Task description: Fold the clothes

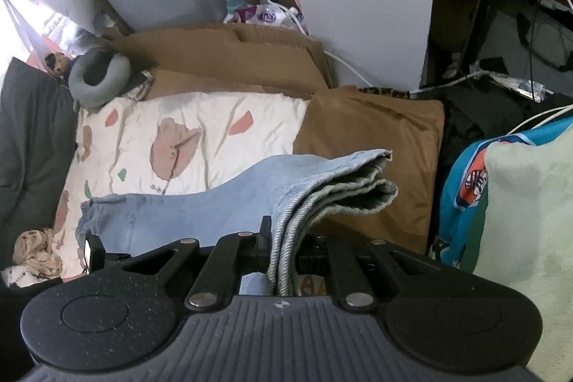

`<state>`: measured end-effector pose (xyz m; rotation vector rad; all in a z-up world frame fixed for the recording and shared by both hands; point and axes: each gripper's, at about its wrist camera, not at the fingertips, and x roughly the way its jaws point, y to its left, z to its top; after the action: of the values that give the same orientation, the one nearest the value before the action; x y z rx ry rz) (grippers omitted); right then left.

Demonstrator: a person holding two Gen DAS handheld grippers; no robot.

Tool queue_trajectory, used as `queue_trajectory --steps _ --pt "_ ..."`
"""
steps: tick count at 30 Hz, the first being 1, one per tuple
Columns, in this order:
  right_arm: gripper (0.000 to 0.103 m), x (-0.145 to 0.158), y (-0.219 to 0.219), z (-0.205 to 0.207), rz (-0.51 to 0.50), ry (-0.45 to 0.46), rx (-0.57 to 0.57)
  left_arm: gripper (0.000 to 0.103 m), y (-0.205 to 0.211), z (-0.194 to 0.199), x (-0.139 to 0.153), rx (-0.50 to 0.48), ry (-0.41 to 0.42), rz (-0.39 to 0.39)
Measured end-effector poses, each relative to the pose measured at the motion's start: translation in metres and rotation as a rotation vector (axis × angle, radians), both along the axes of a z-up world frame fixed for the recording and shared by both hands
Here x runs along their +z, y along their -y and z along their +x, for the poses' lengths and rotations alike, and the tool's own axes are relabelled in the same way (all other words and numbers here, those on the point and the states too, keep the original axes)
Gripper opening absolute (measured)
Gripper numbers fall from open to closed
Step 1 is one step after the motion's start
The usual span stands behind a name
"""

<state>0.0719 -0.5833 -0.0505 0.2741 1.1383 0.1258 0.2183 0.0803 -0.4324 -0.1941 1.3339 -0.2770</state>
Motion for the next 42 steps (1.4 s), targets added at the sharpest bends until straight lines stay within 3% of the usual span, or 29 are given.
queue_trajectory --steps 10,16,25,34,37,39,42 --pt "0.009 -0.01 -0.024 0.016 -0.021 -0.056 0.033 0.065 0.009 0.017 -0.019 -0.028 0.069 -0.012" --pt "0.009 -0.013 -0.037 0.027 -0.037 -0.084 0.05 0.061 0.007 0.054 -0.019 -0.021 0.125 -0.006" --pt "0.009 -0.018 -0.052 0.037 -0.069 -0.143 0.102 0.058 0.01 0.117 -0.025 -0.02 0.161 0.065" --pt "0.009 -0.026 -0.058 0.034 -0.035 -0.157 0.108 0.057 0.025 0.122 -0.021 0.031 0.169 0.094" --pt "0.009 -0.029 -0.054 0.032 -0.034 -0.164 0.097 0.042 0.029 0.122 -0.02 0.009 0.183 0.102" --pt "0.009 -0.03 -0.054 0.031 -0.029 -0.16 0.096 0.024 0.026 0.118 -0.021 0.003 0.19 0.092" --pt "0.009 -0.033 -0.054 0.031 -0.014 -0.153 0.099 0.009 0.026 0.115 -0.027 -0.012 0.192 0.1"
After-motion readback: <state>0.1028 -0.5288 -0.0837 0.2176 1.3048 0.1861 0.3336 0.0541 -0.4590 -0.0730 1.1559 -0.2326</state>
